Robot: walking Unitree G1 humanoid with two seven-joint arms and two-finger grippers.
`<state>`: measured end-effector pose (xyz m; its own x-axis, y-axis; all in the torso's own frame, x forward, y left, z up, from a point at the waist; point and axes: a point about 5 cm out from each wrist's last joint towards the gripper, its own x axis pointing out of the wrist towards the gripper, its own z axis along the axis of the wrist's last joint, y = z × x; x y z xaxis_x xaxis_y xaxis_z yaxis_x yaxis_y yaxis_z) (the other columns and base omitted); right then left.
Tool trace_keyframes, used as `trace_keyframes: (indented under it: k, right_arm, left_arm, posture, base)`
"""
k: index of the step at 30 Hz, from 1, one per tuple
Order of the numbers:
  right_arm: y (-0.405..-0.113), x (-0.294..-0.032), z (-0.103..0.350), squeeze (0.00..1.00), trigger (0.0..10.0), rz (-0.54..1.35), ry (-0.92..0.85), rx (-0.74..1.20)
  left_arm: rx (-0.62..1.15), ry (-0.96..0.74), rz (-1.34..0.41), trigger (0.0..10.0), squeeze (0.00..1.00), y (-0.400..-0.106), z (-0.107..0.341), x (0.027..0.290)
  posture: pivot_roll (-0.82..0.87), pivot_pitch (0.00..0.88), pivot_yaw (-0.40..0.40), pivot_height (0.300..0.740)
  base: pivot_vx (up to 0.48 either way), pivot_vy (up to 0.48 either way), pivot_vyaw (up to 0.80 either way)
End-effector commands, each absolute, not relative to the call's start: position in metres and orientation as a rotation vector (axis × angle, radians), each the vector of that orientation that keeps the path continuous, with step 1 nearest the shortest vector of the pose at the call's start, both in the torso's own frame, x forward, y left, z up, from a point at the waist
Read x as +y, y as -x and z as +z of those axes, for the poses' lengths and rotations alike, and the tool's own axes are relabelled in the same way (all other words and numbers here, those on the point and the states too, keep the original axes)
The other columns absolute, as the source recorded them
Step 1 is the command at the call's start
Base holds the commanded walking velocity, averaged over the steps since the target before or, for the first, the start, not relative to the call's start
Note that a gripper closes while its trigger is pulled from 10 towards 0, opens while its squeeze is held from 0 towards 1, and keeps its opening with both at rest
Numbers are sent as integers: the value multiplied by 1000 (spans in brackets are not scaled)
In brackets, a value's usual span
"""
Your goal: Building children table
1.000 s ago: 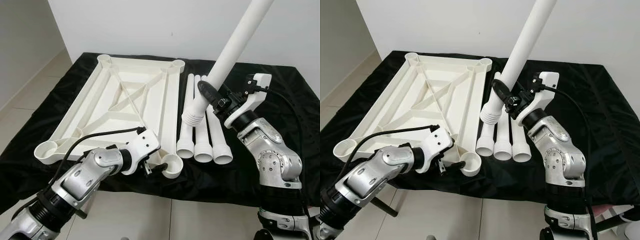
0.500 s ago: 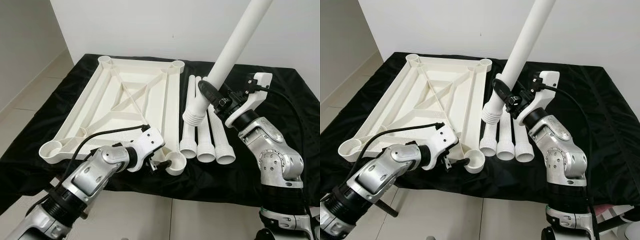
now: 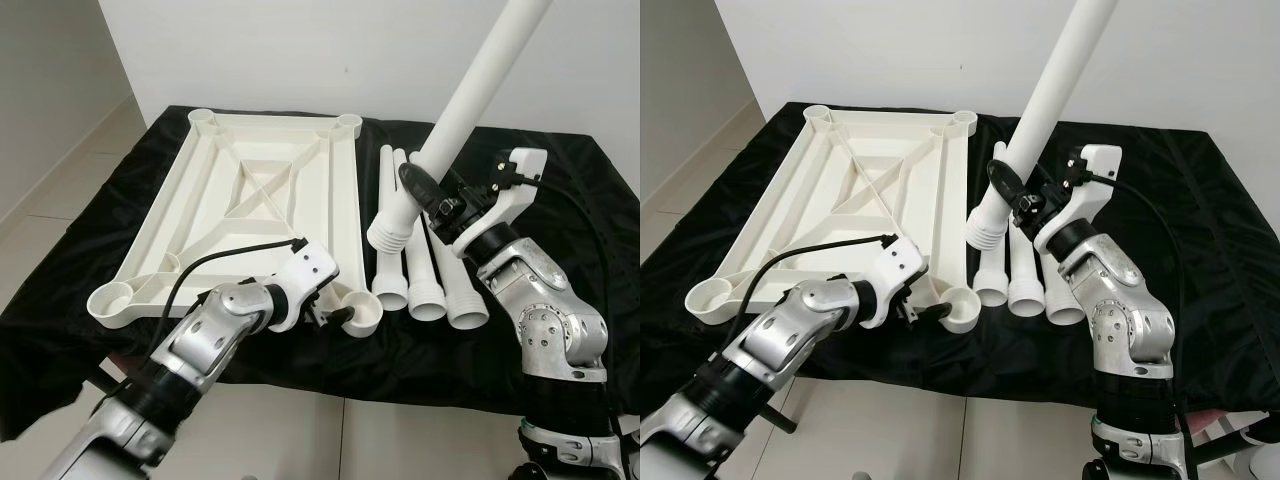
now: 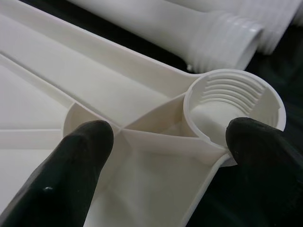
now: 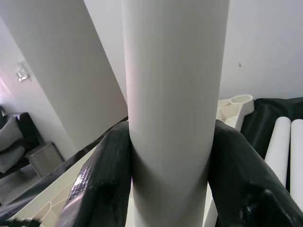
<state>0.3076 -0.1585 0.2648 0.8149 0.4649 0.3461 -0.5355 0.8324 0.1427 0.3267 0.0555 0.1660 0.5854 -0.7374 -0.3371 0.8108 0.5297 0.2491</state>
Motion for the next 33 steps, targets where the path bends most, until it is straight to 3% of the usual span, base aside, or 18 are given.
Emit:
trace_keyframes:
  k: [1,12,22,33]
  right_arm:
    - [-304,-159,268,0,10000,540,-235,-322]
    - [-303,-158,271,0,10000,544,-249,-337]
    - [-303,-165,271,0,10000,558,-276,-351]
    - [-309,-165,274,0,10000,580,-255,-348]
  left_arm:
    - [237,-437,-632,10000,0,-342,154,77]
    - [155,-379,-697,10000,0,-346,176,65]
    - [-95,-273,-1018,10000,0,-311,236,84]
    - [65,-393,-1003,10000,0,-306,190,88]
  posture:
    - [-89,135,47,740]
    - [-96,141,52,740]
    - [-73,140,35,740]
    - [-64,123,14,740]
  base:
    - [0,0,0]
    - [0,0,0]
    - [0,0,0]
    - [0,0,0]
